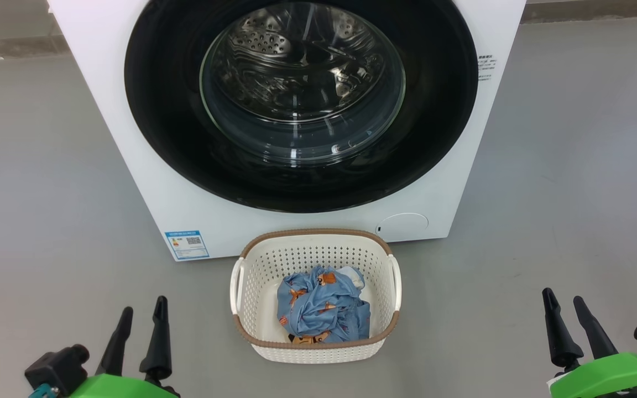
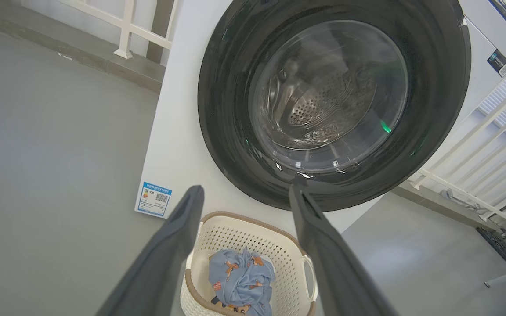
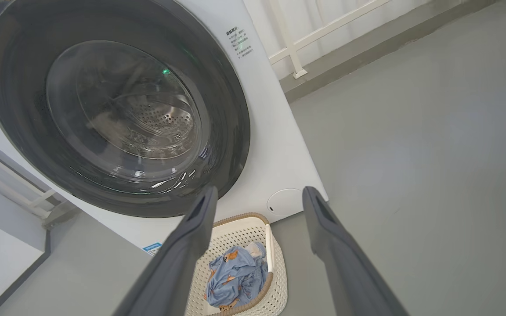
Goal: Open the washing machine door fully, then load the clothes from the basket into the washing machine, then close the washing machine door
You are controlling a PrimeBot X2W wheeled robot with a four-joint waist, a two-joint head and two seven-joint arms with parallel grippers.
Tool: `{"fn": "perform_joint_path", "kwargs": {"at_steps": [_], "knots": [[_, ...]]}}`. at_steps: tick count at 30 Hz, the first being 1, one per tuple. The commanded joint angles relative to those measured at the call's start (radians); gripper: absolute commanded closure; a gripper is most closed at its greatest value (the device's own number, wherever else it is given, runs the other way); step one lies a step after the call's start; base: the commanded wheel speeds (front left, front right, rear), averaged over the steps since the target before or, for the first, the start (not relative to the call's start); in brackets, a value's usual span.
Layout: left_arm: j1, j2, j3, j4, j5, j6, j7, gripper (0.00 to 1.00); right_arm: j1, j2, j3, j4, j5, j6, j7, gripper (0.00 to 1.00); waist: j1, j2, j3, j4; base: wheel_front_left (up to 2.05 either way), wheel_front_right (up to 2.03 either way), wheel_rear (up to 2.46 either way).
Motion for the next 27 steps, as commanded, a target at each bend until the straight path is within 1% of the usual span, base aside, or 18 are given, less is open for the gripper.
{"fn": "perform_joint_path", "kwargs": {"at_steps": [1,12,27], "knots": [[-0.044,0.022,0.015,-0.026,0.039,0.007,-0.019,0.0,-0.036,-0.021,0.02,-0.023,-0.044,0.001,-0.014,0.0,0.0,0.0,0.0,0.0,0.0,0.0,0.0],[-0.05,0.024,0.002,-0.012,0.163,0.006,-0.052,0.0,-0.038,-0.023,0.023,-0.022,-0.191,0.001,-0.046,0.0,0.0,0.0,-0.001,-0.002,0.0,0.0,0.0],[-0.057,0.02,-0.009,0.019,0.319,0.004,-0.096,0.0,-0.036,-0.034,0.024,-0.022,-0.36,0.001,-0.09,0.0,0.0,0.0,-0.008,-0.002,0.0,0.0,0.0]]}}
